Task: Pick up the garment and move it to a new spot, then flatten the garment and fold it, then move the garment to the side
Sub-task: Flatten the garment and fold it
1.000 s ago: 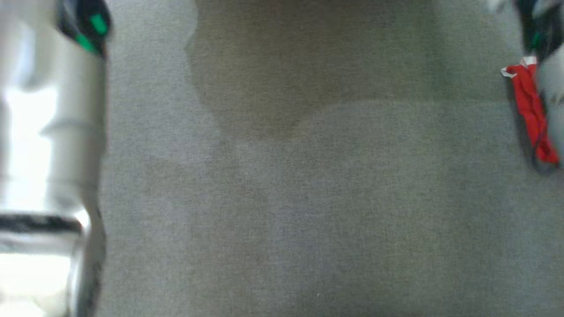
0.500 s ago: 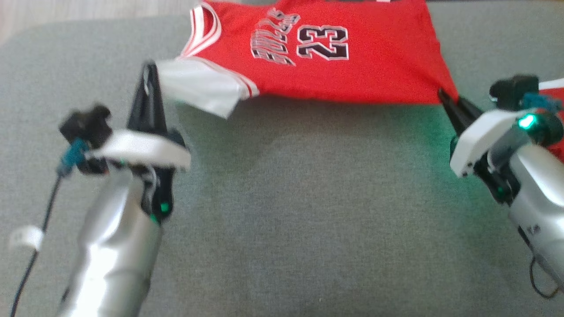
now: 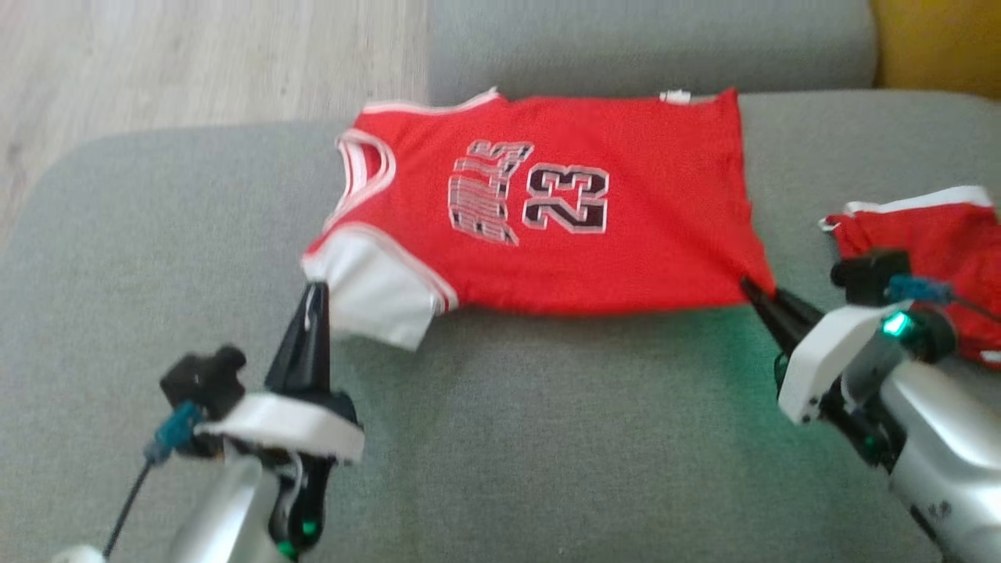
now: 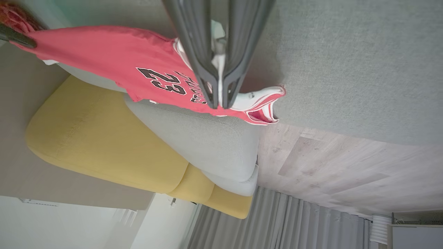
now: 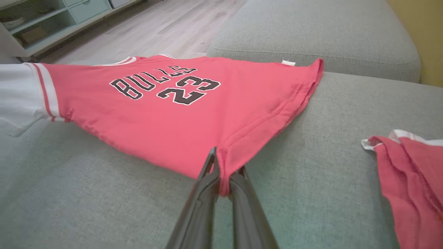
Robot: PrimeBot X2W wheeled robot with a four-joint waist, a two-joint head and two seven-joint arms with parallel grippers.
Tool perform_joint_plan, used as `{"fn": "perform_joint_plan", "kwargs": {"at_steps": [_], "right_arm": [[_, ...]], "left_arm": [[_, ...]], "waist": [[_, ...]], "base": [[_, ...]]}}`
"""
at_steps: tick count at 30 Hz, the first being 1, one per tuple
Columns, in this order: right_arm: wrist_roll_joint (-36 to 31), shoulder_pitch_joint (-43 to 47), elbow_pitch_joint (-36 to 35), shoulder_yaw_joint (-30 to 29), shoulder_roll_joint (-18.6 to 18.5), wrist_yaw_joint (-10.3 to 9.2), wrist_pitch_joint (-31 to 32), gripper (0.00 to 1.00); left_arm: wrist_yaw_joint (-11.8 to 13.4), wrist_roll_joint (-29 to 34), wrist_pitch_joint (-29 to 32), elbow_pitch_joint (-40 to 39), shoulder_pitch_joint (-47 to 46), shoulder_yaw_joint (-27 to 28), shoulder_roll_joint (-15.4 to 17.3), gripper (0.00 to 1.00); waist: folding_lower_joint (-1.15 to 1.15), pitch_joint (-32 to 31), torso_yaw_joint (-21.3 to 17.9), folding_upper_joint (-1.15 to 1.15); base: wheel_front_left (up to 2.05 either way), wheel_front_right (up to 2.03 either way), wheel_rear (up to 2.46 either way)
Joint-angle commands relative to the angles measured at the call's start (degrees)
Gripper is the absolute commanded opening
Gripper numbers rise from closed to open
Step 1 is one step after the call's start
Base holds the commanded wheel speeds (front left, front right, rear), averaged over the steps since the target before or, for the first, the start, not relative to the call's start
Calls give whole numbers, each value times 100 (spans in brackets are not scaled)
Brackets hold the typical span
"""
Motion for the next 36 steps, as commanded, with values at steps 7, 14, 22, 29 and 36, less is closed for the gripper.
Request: {"fn": "perform_joint_plan", "kwargs": {"at_steps": [7, 14, 22, 29, 36], "right_arm": [[179, 526, -528, -61, -296, -4, 205, 0], [308, 1048, -1058, -237, -464, -4, 623, 0], [156, 1355, -1583, -766, -588, -4, 871, 0], [-109, 1264, -1788, -1232, -368, -4, 1078, 0], [-261, 1057, -1584, -1770, 61, -4, 1726, 0]], "left_arm": [[174, -141, 194, -764, 457, 140, 247, 0], [373, -268, 417, -1417, 1072, 158, 377, 0], [540, -235, 621, -1946, 1356, 162, 586, 0], [529, 107, 676, -1863, 847, 58, 772, 0], [440, 478, 836, -1303, 17, -71, 982, 0]], "waist": [[1, -427, -49, 0], [1, -524, -86, 0], [1, -369, -137, 0], [1, -85, -177, 0], [1, 255, -205, 0]], "base": [[0, 0, 0], [0, 0, 0], [0, 0, 0], [0, 0, 0], [0, 0, 0]]}}
